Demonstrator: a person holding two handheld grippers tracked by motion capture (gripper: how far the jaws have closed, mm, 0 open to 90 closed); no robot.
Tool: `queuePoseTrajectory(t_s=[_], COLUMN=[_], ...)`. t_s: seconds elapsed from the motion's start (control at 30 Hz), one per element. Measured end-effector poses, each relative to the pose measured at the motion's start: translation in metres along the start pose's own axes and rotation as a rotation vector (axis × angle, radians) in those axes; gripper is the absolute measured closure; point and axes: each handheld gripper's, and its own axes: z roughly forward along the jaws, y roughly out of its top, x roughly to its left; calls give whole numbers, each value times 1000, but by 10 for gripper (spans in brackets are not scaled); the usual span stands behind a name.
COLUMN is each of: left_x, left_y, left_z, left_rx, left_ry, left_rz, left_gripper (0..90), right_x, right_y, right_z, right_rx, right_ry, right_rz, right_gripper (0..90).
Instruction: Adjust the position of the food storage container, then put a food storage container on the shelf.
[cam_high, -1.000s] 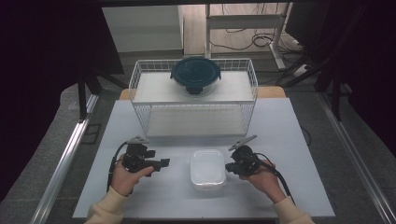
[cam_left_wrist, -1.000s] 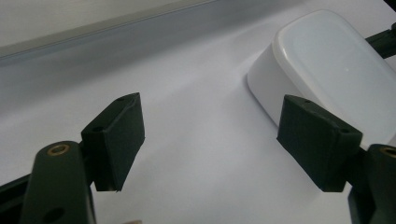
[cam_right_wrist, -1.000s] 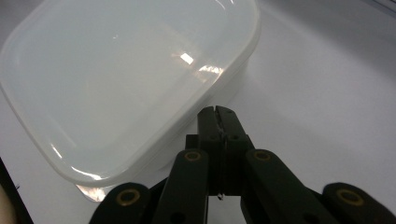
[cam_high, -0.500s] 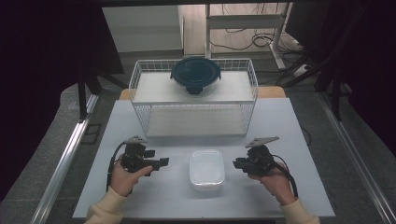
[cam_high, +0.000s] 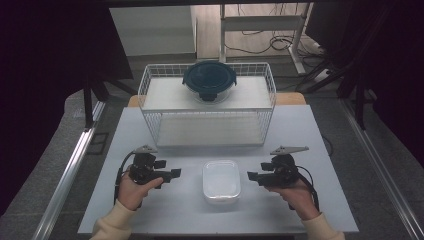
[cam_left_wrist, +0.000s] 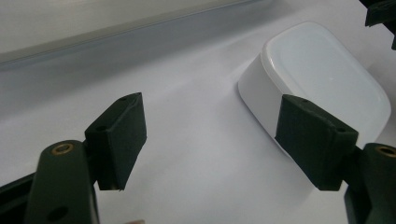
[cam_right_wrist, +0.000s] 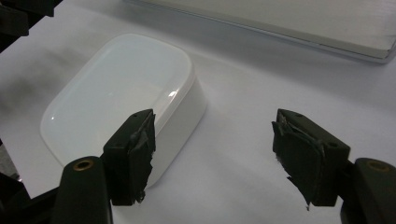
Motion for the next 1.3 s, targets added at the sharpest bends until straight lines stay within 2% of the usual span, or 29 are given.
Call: queuePoseTrajectory(t_s=[0.2,0.33,0.53,0.7,0.77,0.8,0.83,0.93,1.03,1.17,1.3], left_x=[-3,-8,-16,-24,-26,-27,-27,-22,-18,-17,-21], left_y=[0,1,2,3,3,4,4,6,9,9,8], left_z=[-1,0,5,14,16,18,19,22,29,43,52], left_rx=[-5,-7,-8,6,8,12,10,14,20,30,48], left_ry=[-2,-19,-50,-57,-80,-71,-71,-112,-163,-228,-265], left_rz=[7,6,-14,-32,-49,-37,-50,-87,-143,-199,-216], left_gripper=[240,237,235,235,237,237,238,244,251,272,285], right_x=[4,8,13,22,24,25,25,25,21,17,14], right_y=[0,0,1,1,4,6,9,15,19,16,11], right_z=[-1,0,-3,6,9,11,13,18,26,35,36], right_rx=[-7,-9,-21,0,2,4,5,8,17,39,43], right_ry=[10,27,39,72,77,82,89,94,107,122,154], right_rz=[2,7,16,28,37,42,44,54,102,130,165], right_gripper=[286,284,292,298,301,307,311,334,353,390,427])
